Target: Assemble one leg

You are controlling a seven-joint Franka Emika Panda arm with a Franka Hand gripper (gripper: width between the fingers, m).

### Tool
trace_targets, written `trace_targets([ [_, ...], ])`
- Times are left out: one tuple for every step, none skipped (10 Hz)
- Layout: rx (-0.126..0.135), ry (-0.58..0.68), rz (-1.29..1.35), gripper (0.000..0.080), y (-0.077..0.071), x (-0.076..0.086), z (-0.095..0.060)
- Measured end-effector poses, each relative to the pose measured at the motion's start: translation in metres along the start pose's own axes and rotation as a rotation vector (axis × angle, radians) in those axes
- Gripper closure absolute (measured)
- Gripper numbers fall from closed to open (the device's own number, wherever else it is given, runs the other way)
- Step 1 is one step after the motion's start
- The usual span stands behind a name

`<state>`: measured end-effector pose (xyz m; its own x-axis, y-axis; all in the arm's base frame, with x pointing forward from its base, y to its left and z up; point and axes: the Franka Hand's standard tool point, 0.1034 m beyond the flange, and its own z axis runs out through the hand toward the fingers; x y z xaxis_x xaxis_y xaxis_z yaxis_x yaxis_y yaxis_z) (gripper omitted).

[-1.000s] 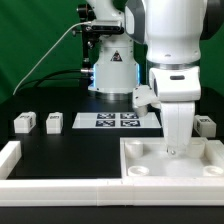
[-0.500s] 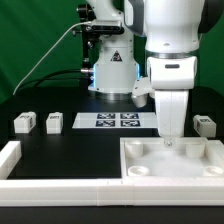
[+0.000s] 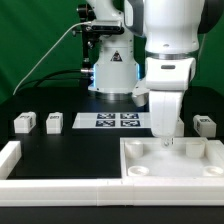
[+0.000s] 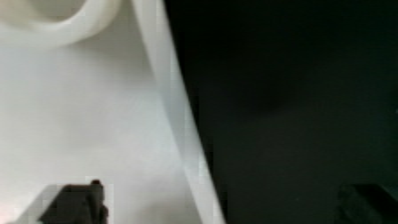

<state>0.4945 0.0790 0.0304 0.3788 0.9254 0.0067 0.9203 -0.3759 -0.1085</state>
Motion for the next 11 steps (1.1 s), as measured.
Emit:
trace_targets([
  [-0.017, 0.005, 0.168, 0.015, 0.0, 0.005, -0.011],
  [-0.035, 0.014, 0.331, 0.015, -0.003, 0.012, -0.023],
  [-0.043, 0.02, 0.478, 0.015, -0.007, 0.02, -0.027],
  [-0.05, 0.033, 0.616, 0.015, -0.011, 0.028, -0.028],
  [-0.042, 0.045, 0.735, 0.015, -0.016, 0.031, -0.026],
  [-0.035, 0.049, 0.785, 0.015, -0.015, 0.031, -0.026],
  [-0.036, 0.048, 0.751, 0.015, -0.015, 0.031, -0.026],
  [-0.036, 0.048, 0.751, 0.015, -0.016, 0.031, -0.026],
  [-0.035, 0.05, 0.76, 0.015, -0.016, 0.031, -0.025],
  [-0.03, 0.065, 0.842, 0.015, -0.02, 0.029, -0.021],
  [-0.011, 0.064, 0.952, 0.015, -0.031, 0.031, -0.017],
])
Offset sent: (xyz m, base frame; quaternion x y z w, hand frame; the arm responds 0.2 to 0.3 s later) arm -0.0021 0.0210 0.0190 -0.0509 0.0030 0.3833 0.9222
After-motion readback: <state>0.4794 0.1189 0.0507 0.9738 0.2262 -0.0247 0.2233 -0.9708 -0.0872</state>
